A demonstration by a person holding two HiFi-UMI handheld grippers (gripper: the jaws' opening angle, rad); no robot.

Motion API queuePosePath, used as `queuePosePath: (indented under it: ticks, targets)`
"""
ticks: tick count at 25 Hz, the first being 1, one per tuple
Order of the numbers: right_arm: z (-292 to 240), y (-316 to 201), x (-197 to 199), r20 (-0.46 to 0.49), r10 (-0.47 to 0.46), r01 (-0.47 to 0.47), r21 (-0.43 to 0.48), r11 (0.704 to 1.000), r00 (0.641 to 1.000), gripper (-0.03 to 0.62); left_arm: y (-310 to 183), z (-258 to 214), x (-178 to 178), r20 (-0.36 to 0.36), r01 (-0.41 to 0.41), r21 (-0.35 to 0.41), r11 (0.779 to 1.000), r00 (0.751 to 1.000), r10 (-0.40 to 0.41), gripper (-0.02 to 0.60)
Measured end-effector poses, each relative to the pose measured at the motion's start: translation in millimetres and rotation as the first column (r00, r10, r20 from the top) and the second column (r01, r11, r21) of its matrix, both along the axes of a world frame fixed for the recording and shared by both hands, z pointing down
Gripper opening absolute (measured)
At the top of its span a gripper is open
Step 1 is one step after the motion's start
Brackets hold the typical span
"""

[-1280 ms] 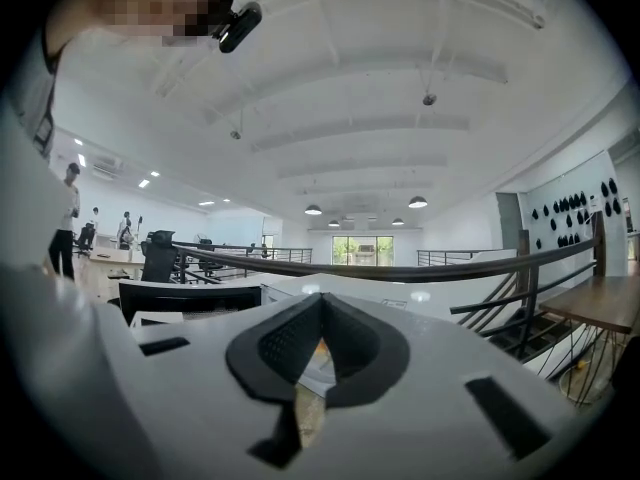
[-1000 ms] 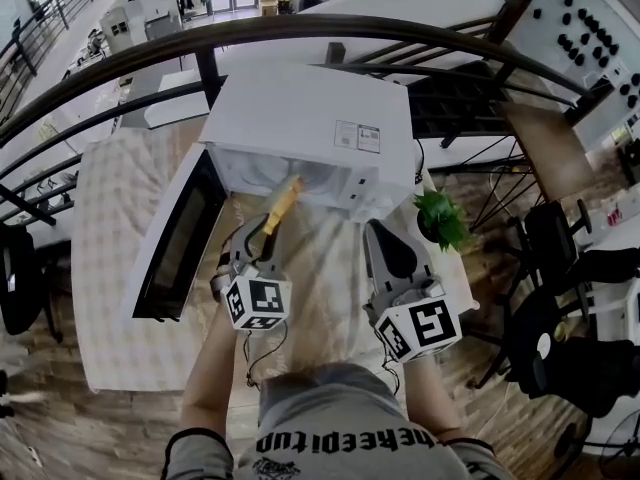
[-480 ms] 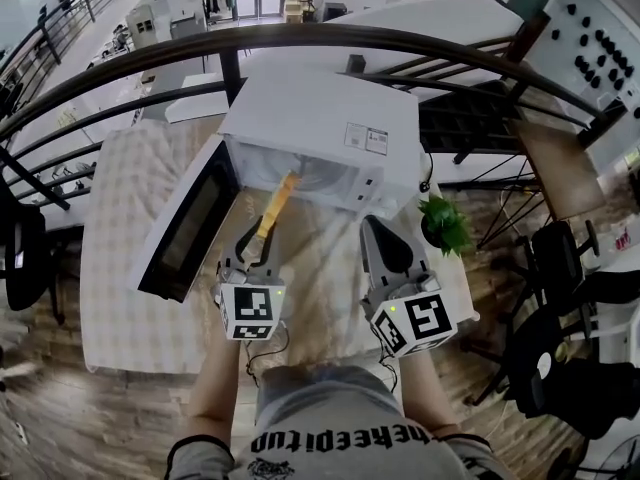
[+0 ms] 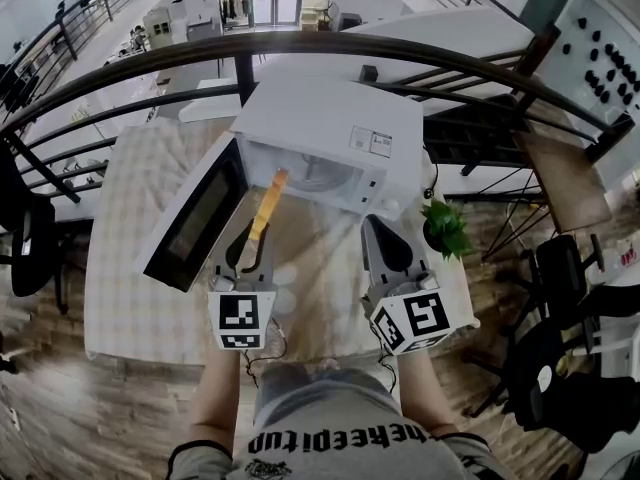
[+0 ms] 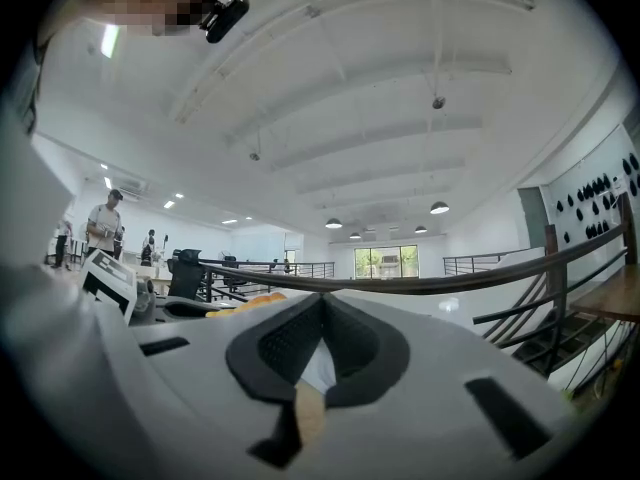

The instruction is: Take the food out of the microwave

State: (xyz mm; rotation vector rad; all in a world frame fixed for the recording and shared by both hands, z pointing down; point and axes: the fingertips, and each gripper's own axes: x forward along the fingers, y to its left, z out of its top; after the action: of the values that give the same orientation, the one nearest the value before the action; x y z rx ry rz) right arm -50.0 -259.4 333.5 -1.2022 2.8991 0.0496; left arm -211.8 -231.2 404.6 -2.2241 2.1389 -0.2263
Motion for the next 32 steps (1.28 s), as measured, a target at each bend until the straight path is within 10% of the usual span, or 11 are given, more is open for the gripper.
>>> queuePosePath:
  ticks: [32]
  targets:
    - [-24.9, 40.0, 40.9, 0.059, -0.034, 0.031, 0.048, 0.998, 0.998, 0.005, 88.2, -81.2, 13.3, -0.192, 0.153, 0.185, 0.971, 0.974, -0.117, 0.081]
